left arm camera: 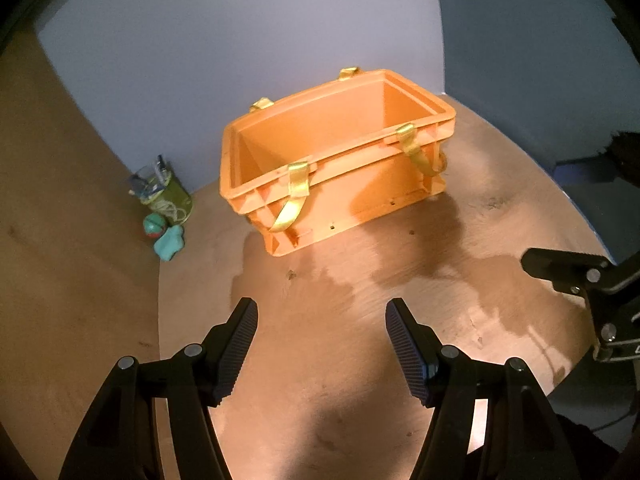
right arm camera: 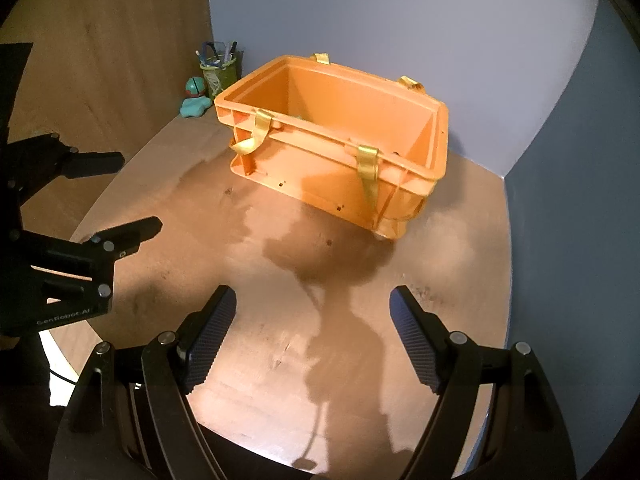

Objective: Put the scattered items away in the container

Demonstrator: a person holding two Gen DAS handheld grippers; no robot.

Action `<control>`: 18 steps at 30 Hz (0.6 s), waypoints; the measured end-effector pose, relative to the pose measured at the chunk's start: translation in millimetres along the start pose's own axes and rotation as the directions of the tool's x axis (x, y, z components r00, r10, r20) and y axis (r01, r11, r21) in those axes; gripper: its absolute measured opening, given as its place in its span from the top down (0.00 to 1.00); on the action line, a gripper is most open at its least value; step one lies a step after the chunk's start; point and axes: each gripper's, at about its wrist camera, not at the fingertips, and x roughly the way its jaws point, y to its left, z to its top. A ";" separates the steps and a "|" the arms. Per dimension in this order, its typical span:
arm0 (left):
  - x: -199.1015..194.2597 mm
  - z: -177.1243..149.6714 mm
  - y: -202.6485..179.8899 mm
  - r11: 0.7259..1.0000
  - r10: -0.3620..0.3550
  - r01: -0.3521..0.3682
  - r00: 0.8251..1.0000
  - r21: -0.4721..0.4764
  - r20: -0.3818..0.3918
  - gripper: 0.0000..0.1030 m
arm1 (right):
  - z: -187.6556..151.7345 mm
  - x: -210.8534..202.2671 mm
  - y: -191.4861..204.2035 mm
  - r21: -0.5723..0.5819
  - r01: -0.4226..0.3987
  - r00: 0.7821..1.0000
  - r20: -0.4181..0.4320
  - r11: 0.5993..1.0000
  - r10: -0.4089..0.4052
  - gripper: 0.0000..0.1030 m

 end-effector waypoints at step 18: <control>19.3 -47.4 5.4 0.981 0.122 -0.117 0.992 -0.158 0.026 0.39 | -41.6 17.6 14.7 0.010 0.072 0.994 0.079 0.997 -0.073 0.25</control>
